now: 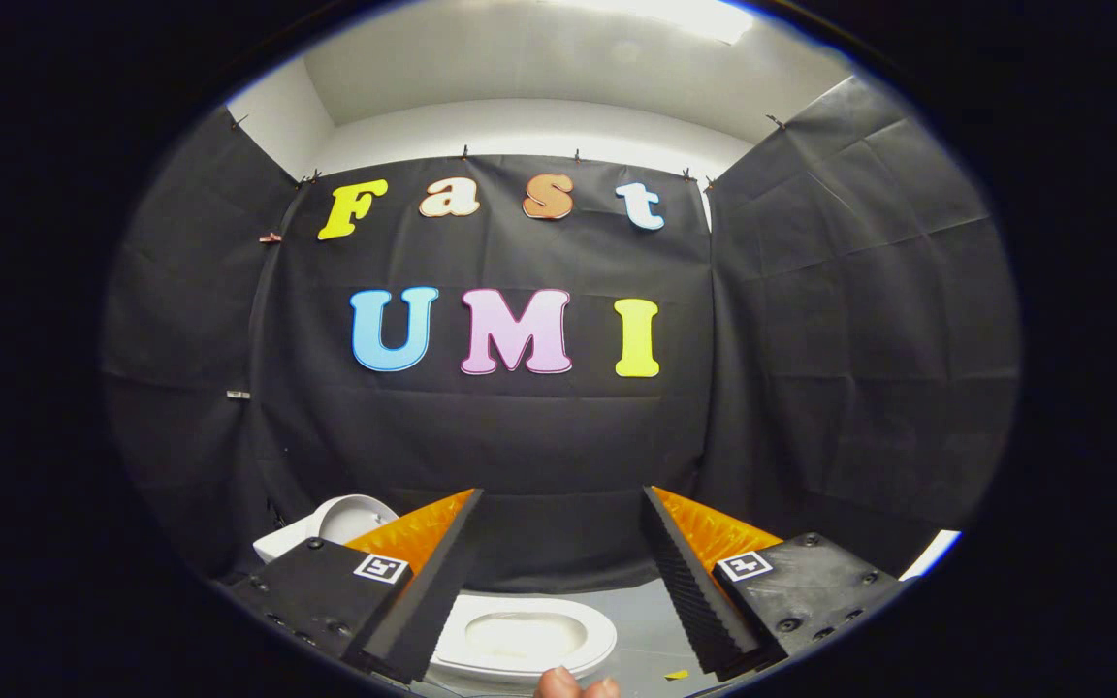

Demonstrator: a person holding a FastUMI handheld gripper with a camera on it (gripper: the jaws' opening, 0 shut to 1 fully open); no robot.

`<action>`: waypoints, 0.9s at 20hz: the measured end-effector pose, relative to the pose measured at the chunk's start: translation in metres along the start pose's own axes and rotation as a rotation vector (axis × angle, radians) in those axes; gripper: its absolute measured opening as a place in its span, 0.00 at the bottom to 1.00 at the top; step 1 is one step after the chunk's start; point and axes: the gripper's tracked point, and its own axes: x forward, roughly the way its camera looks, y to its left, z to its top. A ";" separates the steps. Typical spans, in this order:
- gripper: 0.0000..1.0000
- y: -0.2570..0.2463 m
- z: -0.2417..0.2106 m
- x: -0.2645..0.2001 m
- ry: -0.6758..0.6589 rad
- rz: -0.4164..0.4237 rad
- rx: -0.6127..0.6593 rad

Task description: Open the toilet lid.

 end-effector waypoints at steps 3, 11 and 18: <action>1.00 0.003 0.000 0.000 -0.004 -0.001 0.002; 1.00 0.012 0.001 -0.003 0.000 0.014 0.006; 1.00 0.017 0.002 -0.005 0.006 0.015 -0.009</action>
